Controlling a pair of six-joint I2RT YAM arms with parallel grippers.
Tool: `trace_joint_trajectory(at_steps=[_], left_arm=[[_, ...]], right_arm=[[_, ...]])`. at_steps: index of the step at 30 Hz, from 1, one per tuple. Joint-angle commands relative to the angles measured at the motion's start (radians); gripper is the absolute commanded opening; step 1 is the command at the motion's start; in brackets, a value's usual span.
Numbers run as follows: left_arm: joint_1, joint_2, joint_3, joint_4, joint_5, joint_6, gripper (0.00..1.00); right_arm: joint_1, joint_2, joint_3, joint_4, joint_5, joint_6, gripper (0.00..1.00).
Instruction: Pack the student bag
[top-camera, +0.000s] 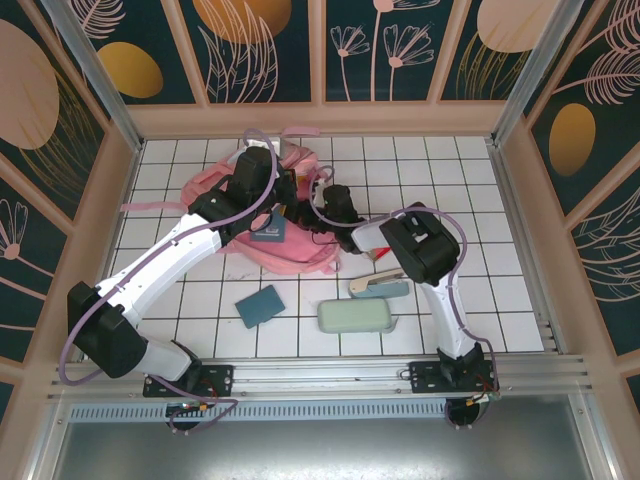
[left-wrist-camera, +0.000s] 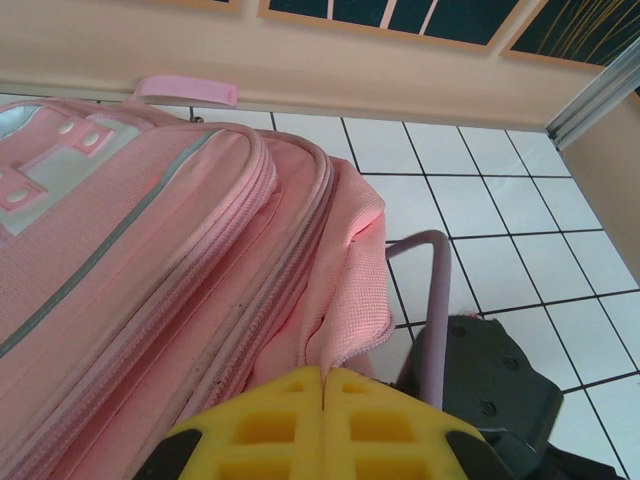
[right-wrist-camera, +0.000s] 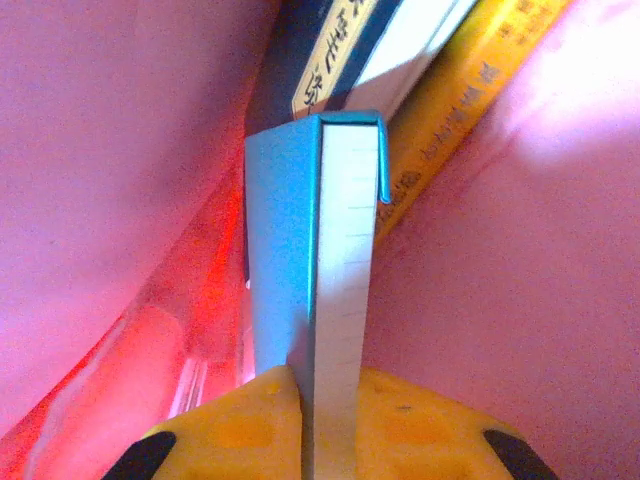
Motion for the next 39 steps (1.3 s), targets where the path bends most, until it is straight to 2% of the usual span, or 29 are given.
trace_joint_trajectory(at_steps=[1, 8, 17, 27, 32, 34, 37, 39], left_arm=[[-0.008, -0.027, 0.012, 0.111, 0.012, 0.001, 0.0], [-0.007, -0.034, 0.012, 0.112, 0.017, -0.004, 0.0], [-0.008, -0.029, 0.012, 0.109, 0.037, -0.015, 0.0], [-0.008, -0.027, 0.016, 0.109, 0.066, -0.029, 0.0], [-0.008, -0.019, 0.018, 0.111, 0.076, -0.037, 0.0], [-0.007, -0.016, 0.026, 0.105, 0.076, -0.036, 0.0], [-0.008, -0.018, 0.031, 0.098, 0.064, -0.029, 0.0], [-0.008, -0.02, 0.031, 0.097, 0.059, -0.027, 0.0]], right_arm=[[-0.013, -0.033, -0.05, 0.162, -0.048, 0.107, 0.0], [-0.022, -0.047, -0.077, 0.359, 0.009, 0.259, 0.0], [-0.029, 0.069, 0.03, 0.506, 0.097, 0.469, 0.0], [-0.012, 0.15, 0.168, 0.357, 0.314, 0.568, 0.0], [0.006, 0.159, 0.284, 0.151, 0.374, 0.512, 0.01], [0.015, 0.157, 0.332, 0.063, 0.376, 0.456, 0.28], [0.027, 0.135, 0.329, 0.009, 0.372, 0.419, 0.54], [0.028, 0.106, 0.289, 0.006, 0.373, 0.395, 0.59]])
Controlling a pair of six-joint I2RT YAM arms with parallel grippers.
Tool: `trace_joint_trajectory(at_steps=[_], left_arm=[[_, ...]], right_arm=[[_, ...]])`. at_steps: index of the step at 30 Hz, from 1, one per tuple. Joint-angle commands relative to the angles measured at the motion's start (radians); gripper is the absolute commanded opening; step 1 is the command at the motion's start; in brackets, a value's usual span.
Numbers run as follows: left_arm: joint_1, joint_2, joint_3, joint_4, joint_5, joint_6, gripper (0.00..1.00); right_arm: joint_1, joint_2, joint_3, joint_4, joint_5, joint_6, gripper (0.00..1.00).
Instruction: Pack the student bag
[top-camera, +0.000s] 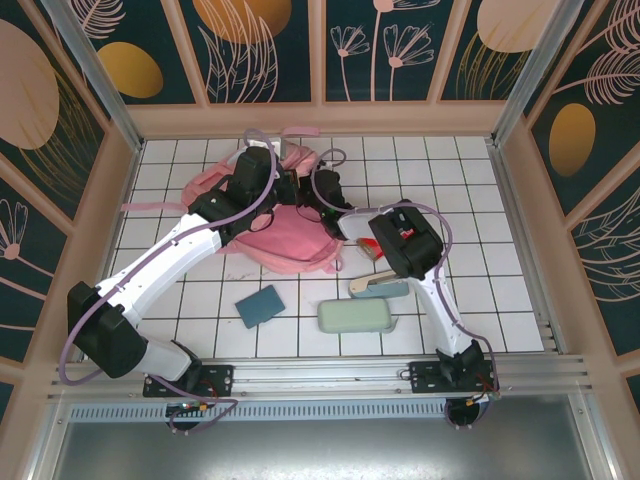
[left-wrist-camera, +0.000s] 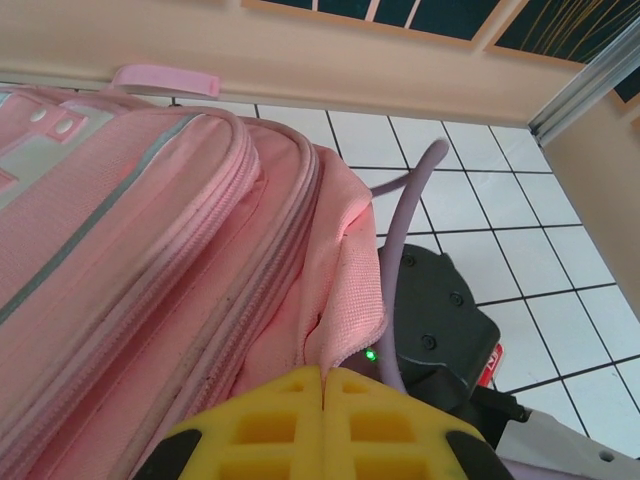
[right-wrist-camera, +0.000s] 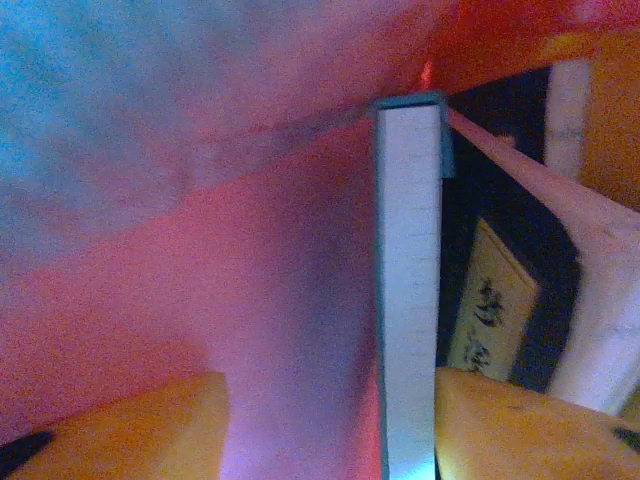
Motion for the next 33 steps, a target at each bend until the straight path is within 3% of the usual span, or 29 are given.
trace_joint_trajectory(at_steps=[1, 9, 15, 25, 33], left_arm=[[-0.007, -0.019, 0.031, 0.096, 0.023, -0.007, 0.0], [-0.007, -0.014, 0.041, 0.087, 0.0, 0.007, 0.0], [-0.007, -0.01, 0.045, 0.08, -0.013, 0.019, 0.0], [-0.007, -0.018, 0.035, 0.097, -0.041, 0.044, 0.0], [-0.008, -0.037, -0.007, 0.132, -0.045, 0.049, 0.0]], right_arm=[[0.01, -0.065, -0.037, -0.071, 0.013, -0.075, 0.62], [0.013, -0.22, -0.211, -0.128, 0.01, -0.197, 0.74], [0.011, -0.325, -0.306, -0.214, -0.017, -0.279, 0.74], [0.012, -0.61, -0.463, -0.559, 0.06, -0.549, 0.75], [0.011, -0.867, -0.629, -0.875, 0.228, -0.662, 0.82]])
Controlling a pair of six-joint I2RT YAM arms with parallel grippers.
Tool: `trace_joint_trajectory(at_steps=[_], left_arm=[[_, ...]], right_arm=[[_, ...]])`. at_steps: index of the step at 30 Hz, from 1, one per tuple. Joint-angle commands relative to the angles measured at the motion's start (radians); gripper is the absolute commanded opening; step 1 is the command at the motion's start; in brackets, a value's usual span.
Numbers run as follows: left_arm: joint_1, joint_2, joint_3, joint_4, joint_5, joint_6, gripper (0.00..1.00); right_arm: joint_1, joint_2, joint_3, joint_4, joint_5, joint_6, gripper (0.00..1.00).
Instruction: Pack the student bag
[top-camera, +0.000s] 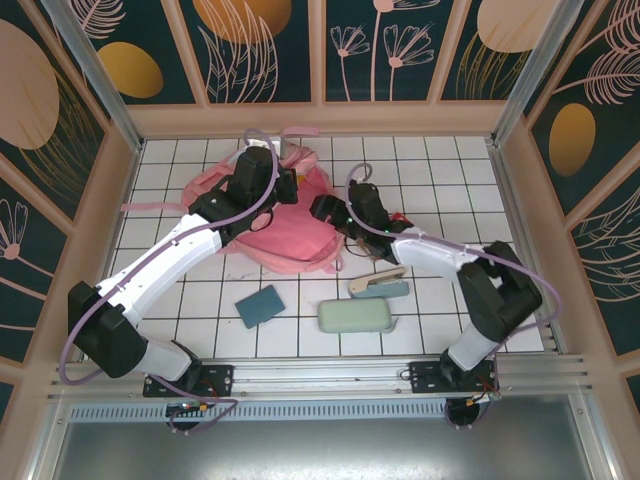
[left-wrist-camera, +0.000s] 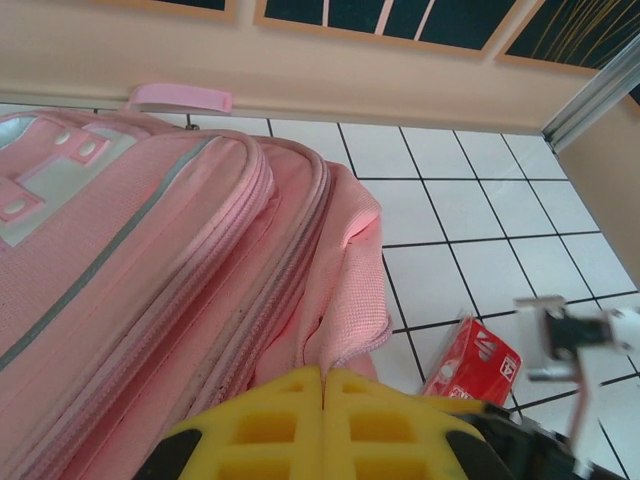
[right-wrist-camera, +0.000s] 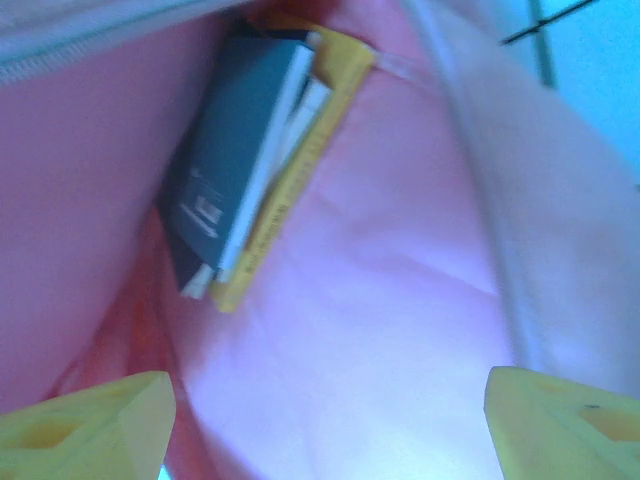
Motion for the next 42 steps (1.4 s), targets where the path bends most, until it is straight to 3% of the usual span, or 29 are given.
trace_joint_trajectory(at_steps=[1, 11, 16, 23, 33, 42], left_arm=[[-0.007, -0.037, -0.006, 0.115, -0.006, 0.017, 0.0], [-0.008, -0.047, -0.038, 0.14, -0.002, 0.014, 0.0], [-0.007, -0.037, -0.038, 0.141, 0.009, 0.012, 0.0], [-0.008, -0.043, -0.049, 0.145, -0.001, 0.011, 0.0], [-0.009, -0.04, -0.051, 0.147, -0.002, 0.012, 0.0], [-0.007, -0.035, -0.051, 0.147, -0.007, 0.017, 0.0]], right_arm=[[0.001, -0.105, -0.077, -0.21, 0.118, -0.068, 0.83], [-0.011, -0.442, -0.293, -0.494, 0.222, 0.008, 0.78], [-0.076, -0.552, -0.38, -0.497, 0.156, 0.05, 0.68], [-0.096, -0.48, -0.393, -0.483, 0.119, 0.098, 0.63], [-0.122, -0.372, -0.377, -0.394, 0.09, 0.068, 0.63], [-0.142, -0.189, -0.23, -0.361, 0.093, -0.028, 0.62]])
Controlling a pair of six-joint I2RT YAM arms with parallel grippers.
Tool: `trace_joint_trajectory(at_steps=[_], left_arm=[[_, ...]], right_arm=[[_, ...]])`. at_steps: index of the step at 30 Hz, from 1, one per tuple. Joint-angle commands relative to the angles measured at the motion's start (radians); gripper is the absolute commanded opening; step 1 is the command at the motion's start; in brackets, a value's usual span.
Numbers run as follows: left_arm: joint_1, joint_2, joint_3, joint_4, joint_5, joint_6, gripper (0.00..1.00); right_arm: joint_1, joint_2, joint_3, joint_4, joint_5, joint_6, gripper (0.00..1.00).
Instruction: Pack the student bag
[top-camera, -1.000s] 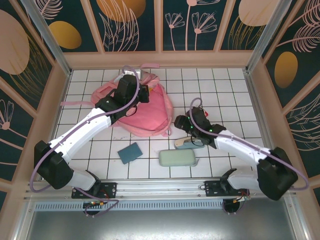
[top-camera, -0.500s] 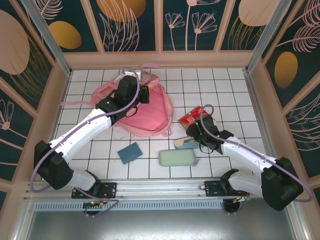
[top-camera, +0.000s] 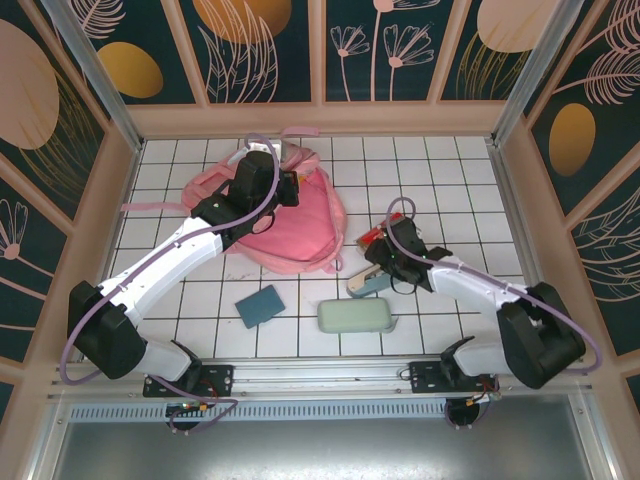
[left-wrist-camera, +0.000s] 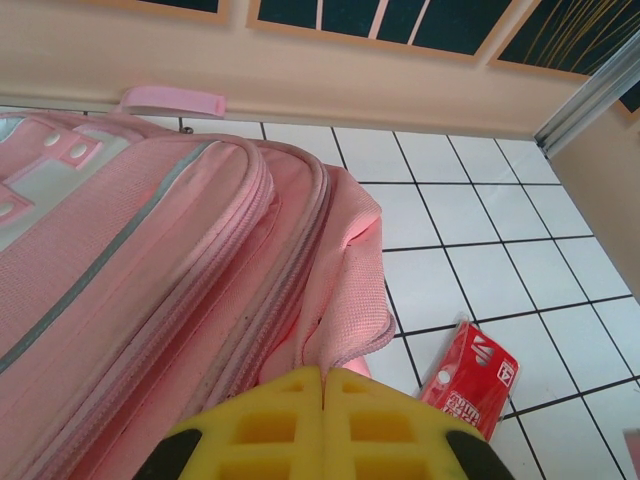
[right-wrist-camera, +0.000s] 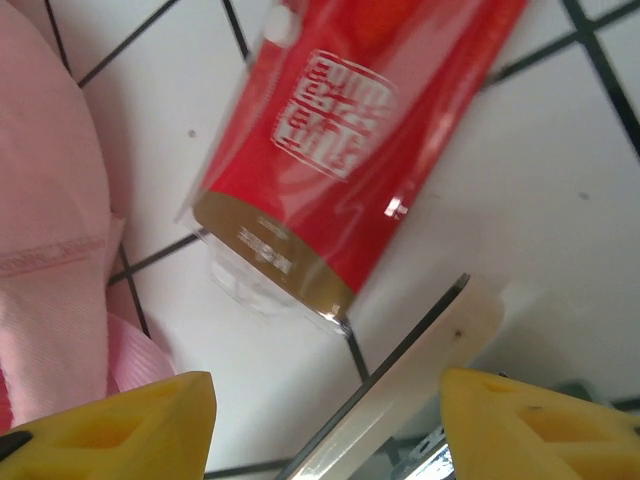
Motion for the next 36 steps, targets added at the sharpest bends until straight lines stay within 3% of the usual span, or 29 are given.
trace_joint_trajectory(at_steps=[1, 14, 23, 36], left_arm=[[-0.007, -0.027, 0.0, 0.076, -0.011, 0.017, 0.0], [-0.007, -0.024, 0.006, 0.076, -0.017, 0.022, 0.0], [-0.006, -0.025, 0.009, 0.076, -0.013, 0.024, 0.0], [-0.006, -0.043, 0.0, 0.08, -0.009, 0.021, 0.0]], right_arm=[[-0.029, 0.075, 0.065, 0.005, -0.009, -0.065, 0.62], [-0.028, 0.349, 0.418, -0.106, 0.004, -0.293, 0.59], [0.049, 0.235, 0.363, -0.211, 0.134, -0.145, 0.61], [0.053, 0.246, 0.275, -0.172, 0.076, -0.052, 0.55]])
